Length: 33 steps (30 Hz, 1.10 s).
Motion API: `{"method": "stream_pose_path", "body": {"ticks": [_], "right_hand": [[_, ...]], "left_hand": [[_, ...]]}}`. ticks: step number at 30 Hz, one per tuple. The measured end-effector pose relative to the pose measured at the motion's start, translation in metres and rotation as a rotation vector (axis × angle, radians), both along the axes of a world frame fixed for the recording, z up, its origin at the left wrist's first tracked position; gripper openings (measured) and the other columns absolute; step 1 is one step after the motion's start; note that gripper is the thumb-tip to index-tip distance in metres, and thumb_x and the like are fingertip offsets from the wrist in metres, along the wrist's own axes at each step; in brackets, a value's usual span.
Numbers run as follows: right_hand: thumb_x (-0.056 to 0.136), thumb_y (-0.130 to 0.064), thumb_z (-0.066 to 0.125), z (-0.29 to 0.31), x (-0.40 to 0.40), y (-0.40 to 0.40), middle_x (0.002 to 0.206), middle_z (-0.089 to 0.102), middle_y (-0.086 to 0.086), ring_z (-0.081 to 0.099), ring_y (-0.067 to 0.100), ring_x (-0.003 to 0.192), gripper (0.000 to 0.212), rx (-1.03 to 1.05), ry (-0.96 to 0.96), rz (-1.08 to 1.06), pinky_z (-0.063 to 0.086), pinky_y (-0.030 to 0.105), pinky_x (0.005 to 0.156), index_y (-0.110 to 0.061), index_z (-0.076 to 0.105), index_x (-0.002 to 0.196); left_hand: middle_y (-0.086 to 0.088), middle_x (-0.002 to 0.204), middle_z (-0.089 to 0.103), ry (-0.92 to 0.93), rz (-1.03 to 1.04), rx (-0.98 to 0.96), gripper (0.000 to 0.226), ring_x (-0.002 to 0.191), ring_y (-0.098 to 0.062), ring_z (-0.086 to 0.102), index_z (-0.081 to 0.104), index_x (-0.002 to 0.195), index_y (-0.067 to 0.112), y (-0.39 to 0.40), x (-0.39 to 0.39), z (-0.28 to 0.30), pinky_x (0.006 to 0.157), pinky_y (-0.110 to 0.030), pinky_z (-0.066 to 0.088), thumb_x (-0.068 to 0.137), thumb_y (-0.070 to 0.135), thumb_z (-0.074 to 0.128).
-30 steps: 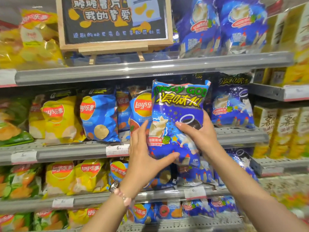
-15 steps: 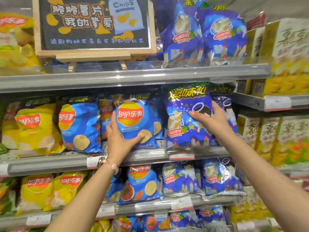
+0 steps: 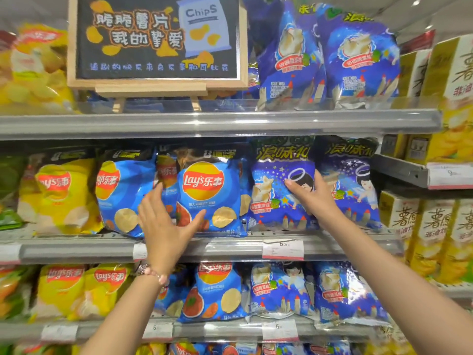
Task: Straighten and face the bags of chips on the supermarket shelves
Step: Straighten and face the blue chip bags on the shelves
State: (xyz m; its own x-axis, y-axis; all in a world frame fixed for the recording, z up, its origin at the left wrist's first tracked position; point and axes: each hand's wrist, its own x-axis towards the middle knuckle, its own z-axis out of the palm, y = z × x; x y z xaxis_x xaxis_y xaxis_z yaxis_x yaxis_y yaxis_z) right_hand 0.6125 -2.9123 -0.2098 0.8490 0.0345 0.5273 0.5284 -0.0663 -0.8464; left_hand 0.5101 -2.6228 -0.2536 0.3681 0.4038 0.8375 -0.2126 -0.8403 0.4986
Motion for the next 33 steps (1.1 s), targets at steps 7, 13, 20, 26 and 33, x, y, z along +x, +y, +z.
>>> {"method": "stream_pose_path", "body": {"ticks": [7,13,20,26,33], "right_hand": [[0.068,-0.015,0.084,-0.013,-0.008,0.000,0.119,0.056,-0.009,0.056,-0.012,0.101,0.085,-0.046,-0.072,-0.001,0.044,0.005,0.084,-0.019,0.033,0.135],[0.062,-0.003,0.086,-0.015,-0.009,0.009,0.115,0.045,-0.025,0.044,-0.033,0.093,0.099,-0.034,-0.159,-0.063,0.031,-0.008,0.077,-0.010,0.028,0.142],[0.068,-0.012,0.084,-0.021,-0.005,0.009,0.111,0.052,-0.022,0.053,-0.021,0.093,0.078,-0.094,-0.148,-0.073,0.036,-0.004,0.076,-0.012,0.039,0.133],[0.073,-0.027,0.081,-0.026,-0.012,0.007,0.110,0.050,-0.027,0.052,-0.003,0.100,0.065,-0.128,-0.037,-0.087,0.036,-0.004,0.074,-0.027,0.041,0.123],[0.065,-0.040,0.084,-0.027,-0.035,0.009,0.157,0.018,0.003,0.016,0.014,0.144,0.115,-0.181,-0.117,-0.301,0.018,0.028,0.115,-0.025,0.009,0.152]], "left_hand": [[-0.022,0.158,0.002,0.215,0.187,-0.236,0.147,0.146,-0.037,0.001,-0.004,0.152,0.019,0.037,-0.009,0.005,0.114,-0.058,0.013,0.040,0.077,0.071],[-0.022,0.154,0.013,0.223,0.170,-0.212,0.139,0.143,-0.037,0.012,0.010,0.152,0.023,0.017,-0.006,0.000,0.109,-0.060,0.018,0.039,0.087,0.056],[-0.026,0.155,0.010,0.262,0.174,-0.181,0.116,0.143,-0.041,0.009,0.015,0.152,0.024,0.003,0.002,-0.004,0.106,-0.064,0.017,0.058,0.080,0.054],[-0.023,0.157,0.001,0.304,0.144,-0.206,0.118,0.145,-0.039,0.000,0.008,0.152,0.025,0.006,0.002,0.000,0.108,-0.065,0.012,0.061,0.076,0.063],[-0.026,0.157,-0.006,0.185,0.061,0.055,0.107,0.145,-0.041,-0.008,0.015,0.152,0.030,-0.017,-0.010,0.004,0.105,-0.071,0.008,0.069,0.049,0.079]]}}
